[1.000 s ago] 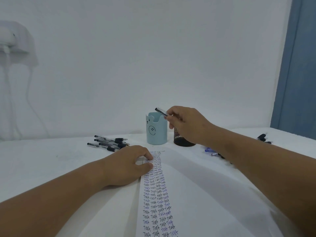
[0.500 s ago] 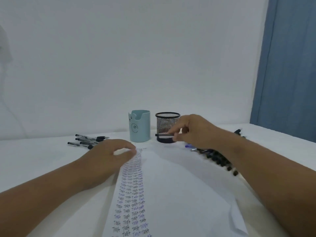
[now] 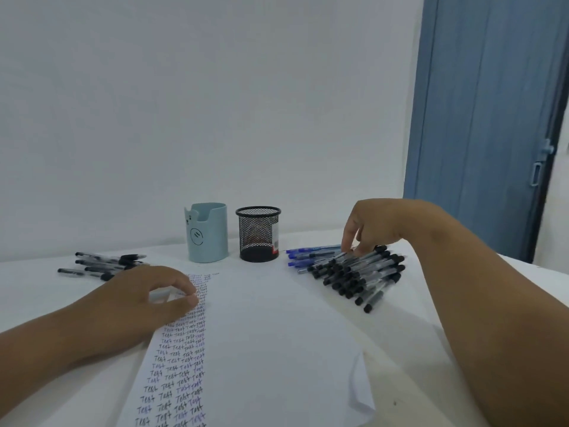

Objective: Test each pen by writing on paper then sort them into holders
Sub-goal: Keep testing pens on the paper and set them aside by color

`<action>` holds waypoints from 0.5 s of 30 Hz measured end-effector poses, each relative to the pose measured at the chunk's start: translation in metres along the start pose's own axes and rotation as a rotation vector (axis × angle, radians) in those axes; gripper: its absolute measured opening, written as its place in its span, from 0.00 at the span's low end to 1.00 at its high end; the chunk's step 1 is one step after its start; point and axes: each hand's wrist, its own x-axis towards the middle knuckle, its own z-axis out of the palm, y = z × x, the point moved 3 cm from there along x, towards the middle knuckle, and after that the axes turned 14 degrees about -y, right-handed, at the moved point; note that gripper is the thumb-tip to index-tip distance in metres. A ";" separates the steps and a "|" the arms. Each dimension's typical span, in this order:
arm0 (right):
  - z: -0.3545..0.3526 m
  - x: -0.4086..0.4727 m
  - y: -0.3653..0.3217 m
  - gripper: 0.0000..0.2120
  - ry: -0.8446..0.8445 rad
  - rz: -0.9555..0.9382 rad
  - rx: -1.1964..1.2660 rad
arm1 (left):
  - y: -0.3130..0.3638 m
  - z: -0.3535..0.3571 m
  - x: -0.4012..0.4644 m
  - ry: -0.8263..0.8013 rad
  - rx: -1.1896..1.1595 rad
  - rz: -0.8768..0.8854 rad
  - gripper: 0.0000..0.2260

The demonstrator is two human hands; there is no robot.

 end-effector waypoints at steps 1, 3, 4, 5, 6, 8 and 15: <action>0.000 -0.001 -0.002 0.12 -0.015 -0.003 -0.012 | 0.000 0.000 0.000 0.000 0.008 0.002 0.13; 0.000 -0.002 -0.003 0.15 -0.038 -0.022 -0.018 | -0.002 0.000 0.001 -0.006 0.020 0.000 0.14; 0.000 -0.002 -0.005 0.16 -0.044 -0.039 -0.018 | -0.002 0.000 0.001 -0.011 0.021 -0.007 0.15; 0.000 -0.002 -0.007 0.18 -0.049 -0.057 -0.020 | -0.002 0.000 0.000 -0.013 0.018 -0.009 0.16; 0.001 -0.003 -0.010 0.19 -0.057 -0.079 -0.025 | -0.003 0.000 0.001 -0.012 0.016 -0.007 0.16; 0.001 -0.004 -0.017 0.22 -0.054 -0.135 -0.026 | -0.003 -0.001 0.001 -0.008 0.009 -0.009 0.14; 0.033 0.013 -0.107 0.12 0.195 -0.537 0.245 | -0.026 -0.026 0.014 0.164 0.084 -0.045 0.05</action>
